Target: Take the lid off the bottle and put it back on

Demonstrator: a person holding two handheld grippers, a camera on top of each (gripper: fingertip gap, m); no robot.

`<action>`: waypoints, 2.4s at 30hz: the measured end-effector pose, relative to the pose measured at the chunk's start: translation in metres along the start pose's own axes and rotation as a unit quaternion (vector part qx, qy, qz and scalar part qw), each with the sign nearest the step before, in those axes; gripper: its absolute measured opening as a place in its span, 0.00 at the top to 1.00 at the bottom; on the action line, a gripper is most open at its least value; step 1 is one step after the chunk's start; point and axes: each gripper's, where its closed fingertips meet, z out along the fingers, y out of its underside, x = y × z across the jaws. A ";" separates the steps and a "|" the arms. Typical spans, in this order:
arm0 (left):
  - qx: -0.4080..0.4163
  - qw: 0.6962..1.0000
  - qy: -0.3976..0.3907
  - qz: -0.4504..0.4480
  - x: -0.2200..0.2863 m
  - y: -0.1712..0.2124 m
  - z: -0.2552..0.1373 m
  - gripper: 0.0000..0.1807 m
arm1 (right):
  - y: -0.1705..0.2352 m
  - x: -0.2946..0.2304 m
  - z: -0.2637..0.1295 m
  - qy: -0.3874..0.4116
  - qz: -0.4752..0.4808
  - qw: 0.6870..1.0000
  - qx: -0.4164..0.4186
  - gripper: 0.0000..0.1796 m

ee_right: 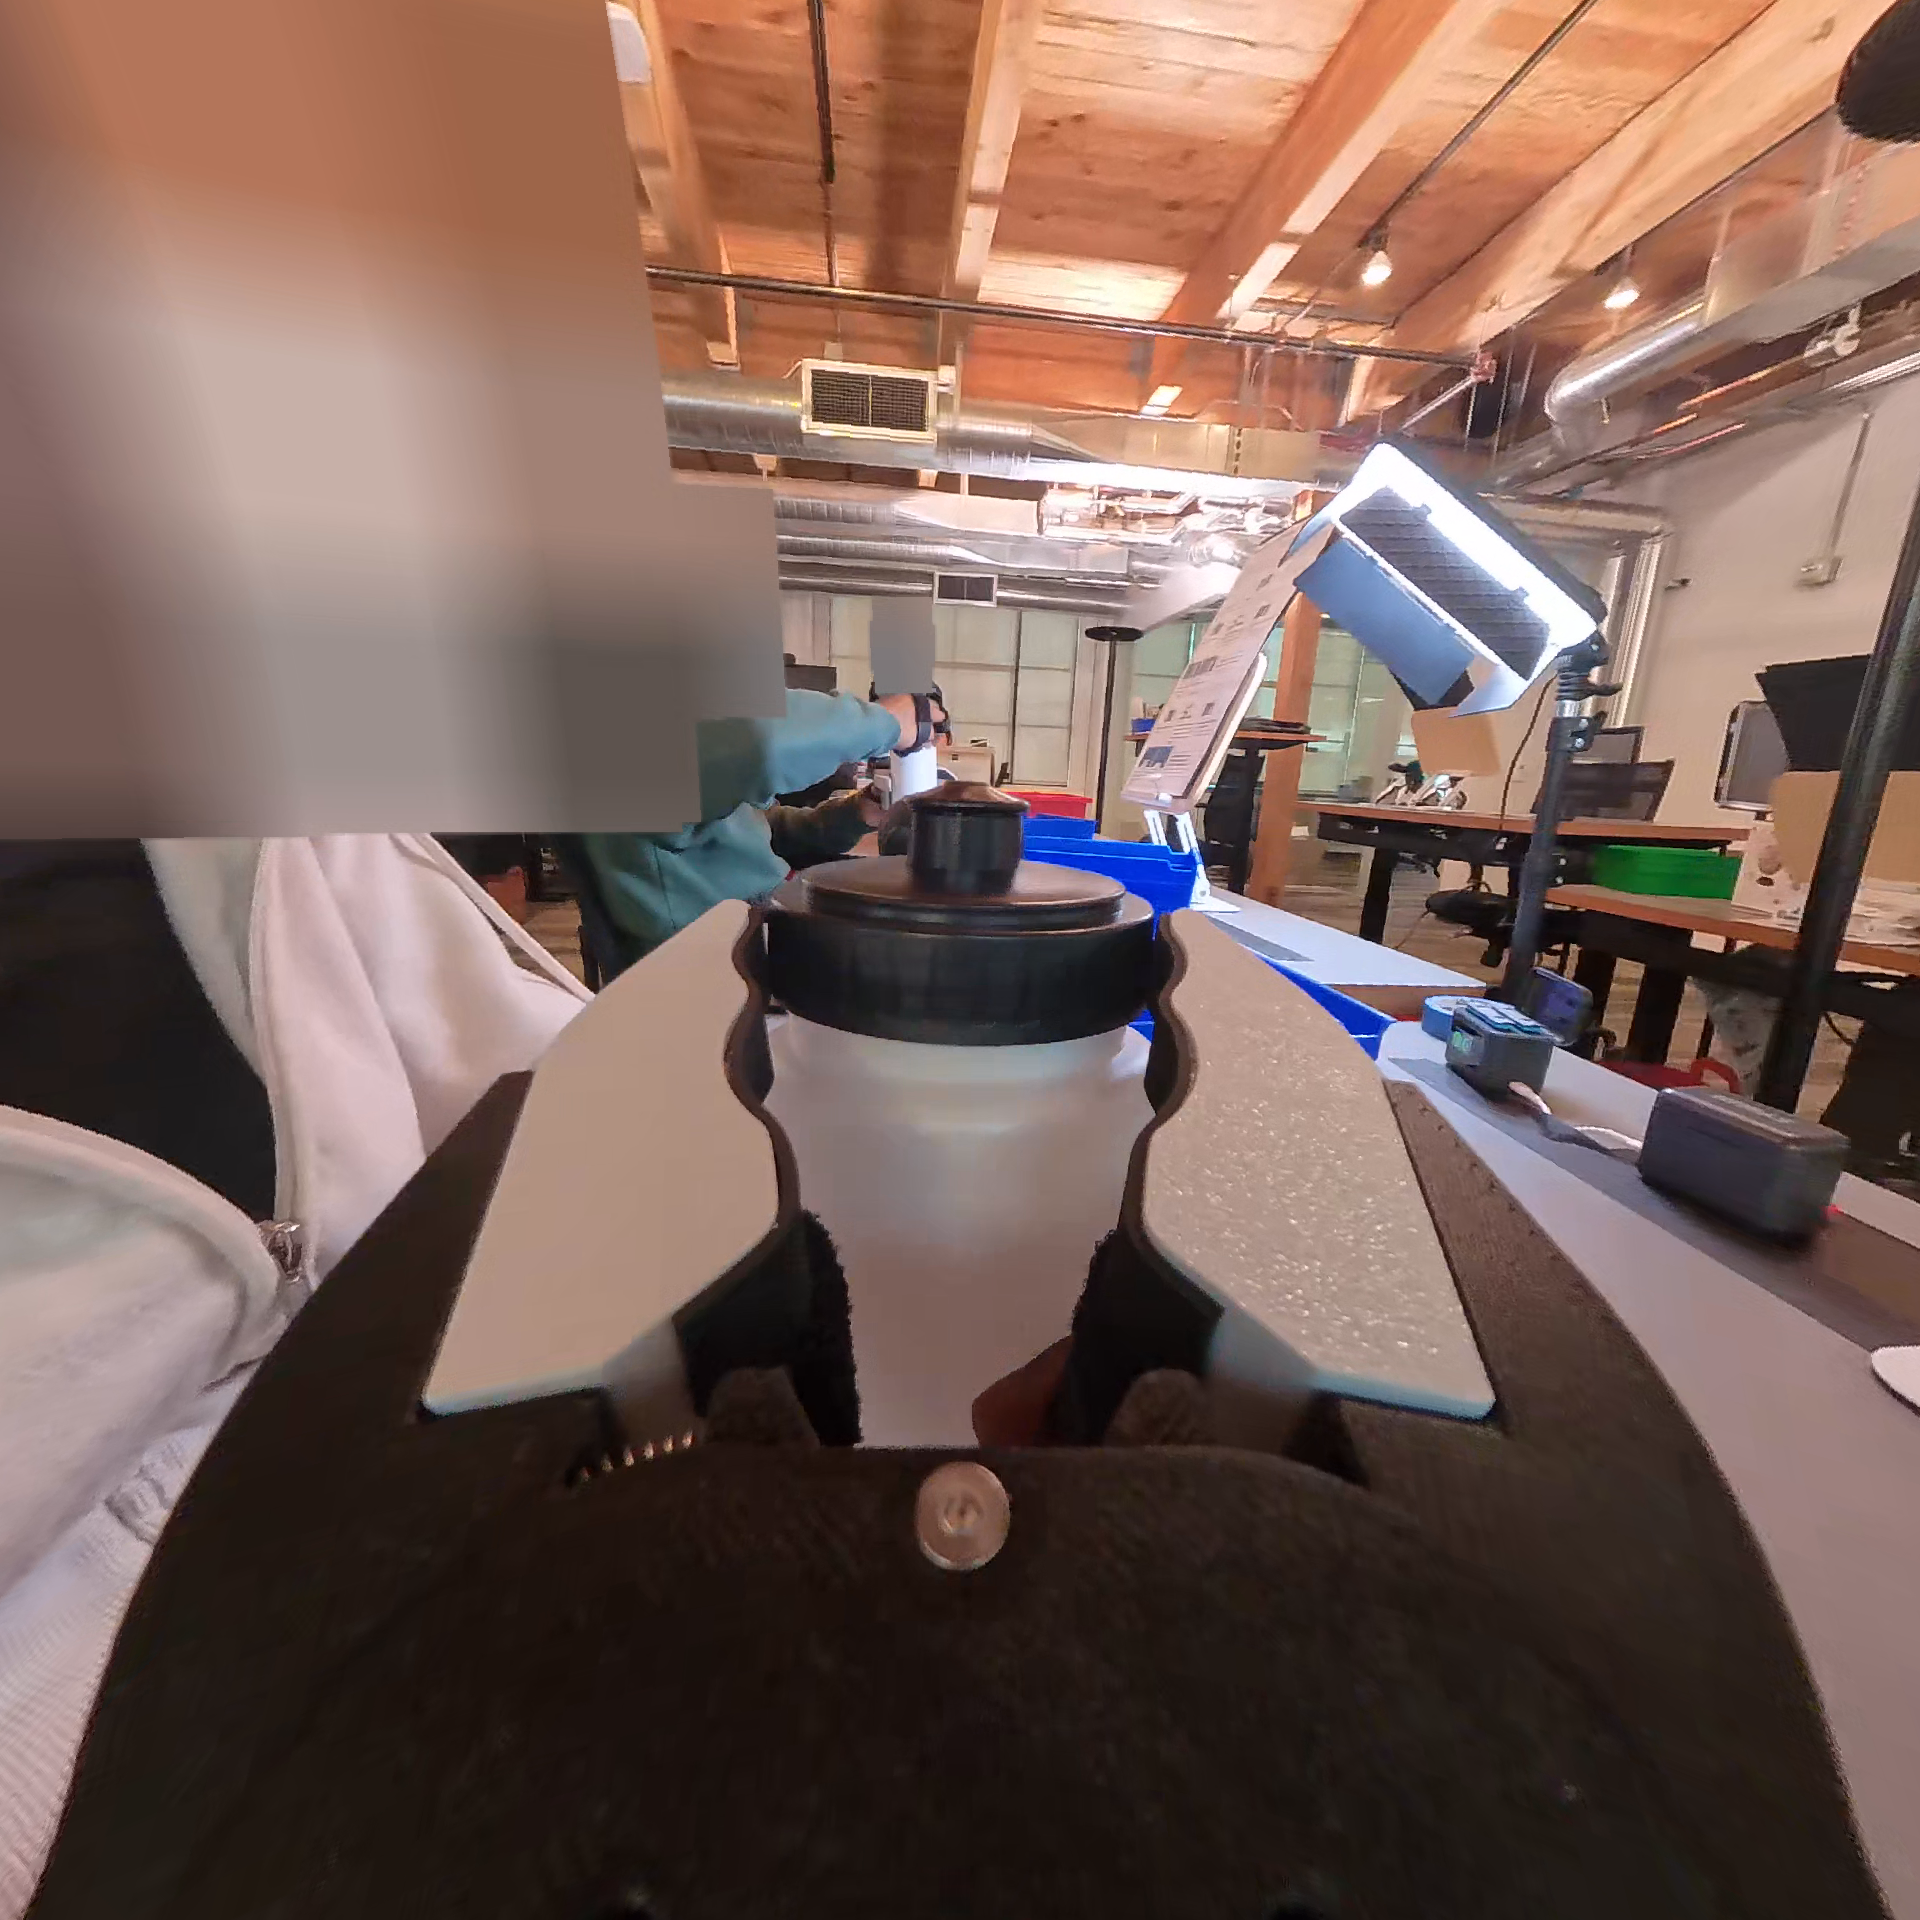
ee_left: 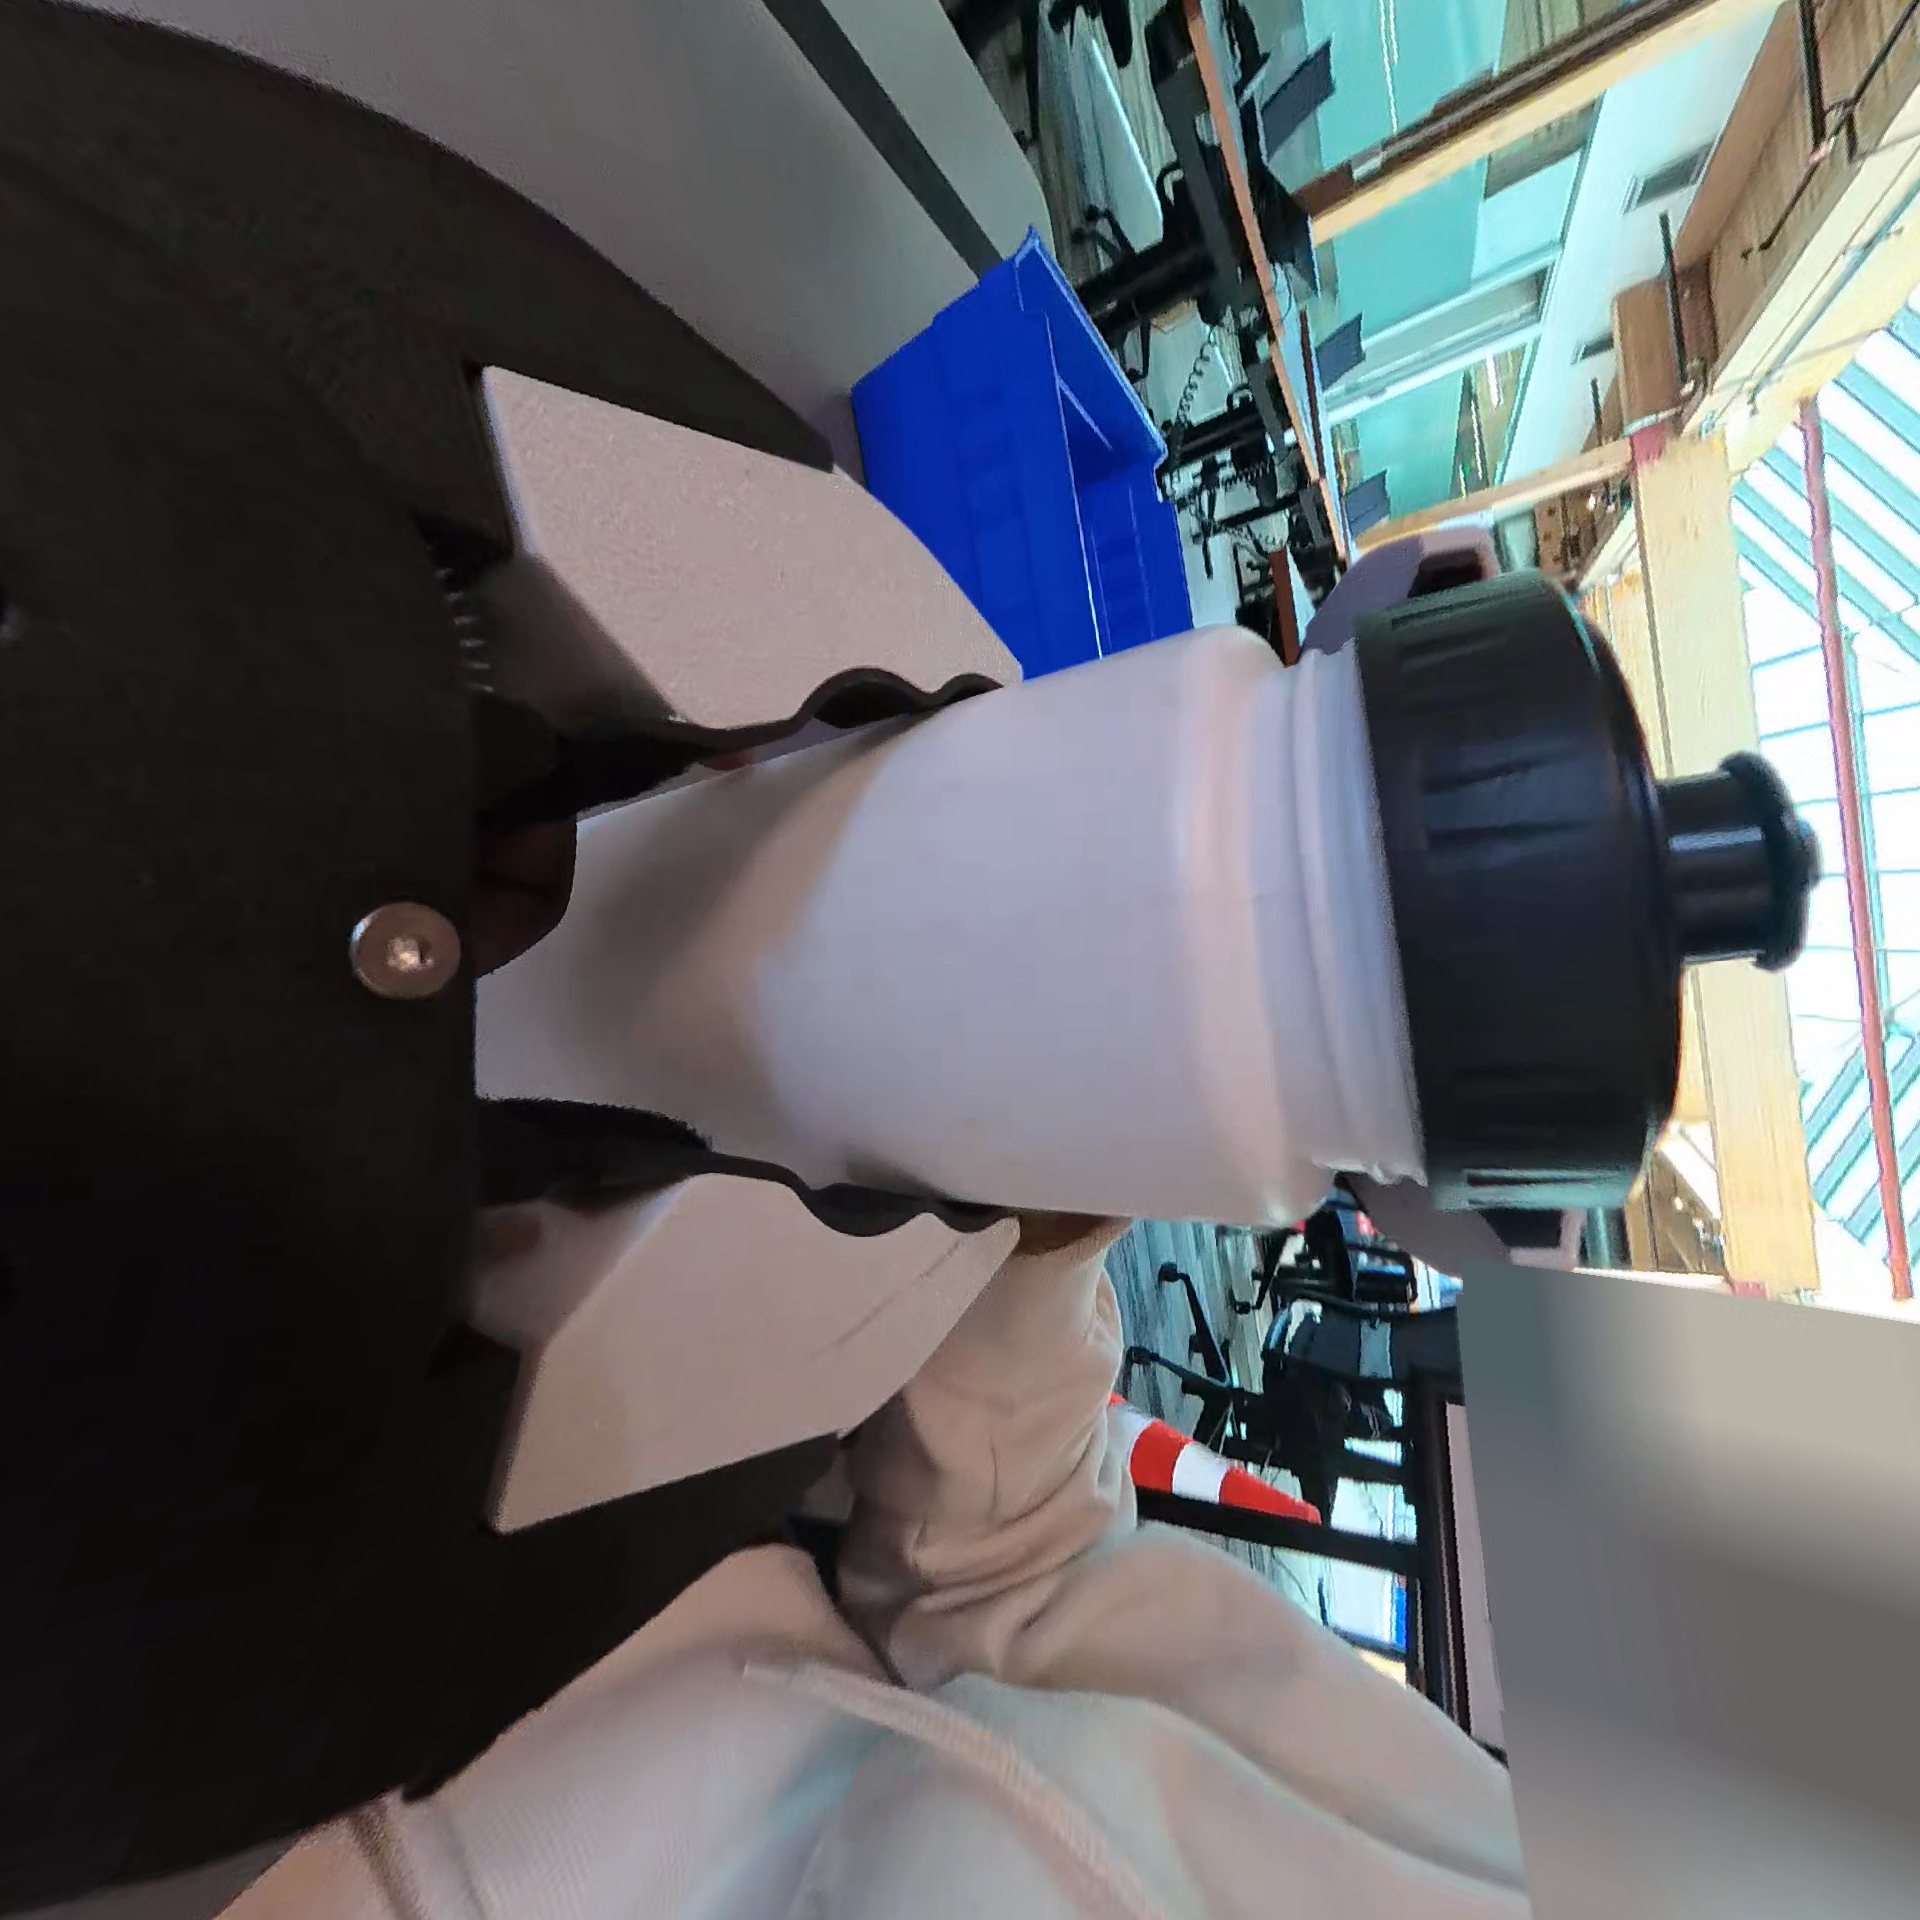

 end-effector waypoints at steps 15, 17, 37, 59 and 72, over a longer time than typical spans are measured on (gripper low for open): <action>-0.068 0.952 -0.273 0.117 -0.053 0.006 -0.002 0.51 | 0.006 0.041 -0.004 0.186 -0.129 0.974 -0.029 0.56; -0.064 0.961 -0.242 0.115 -0.047 0.005 0.000 0.51 | 0.007 0.036 -0.003 0.170 -0.131 0.976 -0.038 0.56; 0.002 0.998 -0.068 0.014 -0.019 0.002 -0.004 0.51 | -0.025 0.042 -0.026 0.176 -0.030 0.984 0.018 0.56; -0.007 0.996 -0.078 0.040 -0.020 0.002 -0.007 0.51 | 0.062 0.224 -0.332 0.577 0.125 0.667 -0.453 0.56; -0.005 0.996 -0.076 0.046 -0.019 0.002 -0.006 0.51 | 0.092 0.236 -0.377 0.627 0.157 0.603 -0.467 0.55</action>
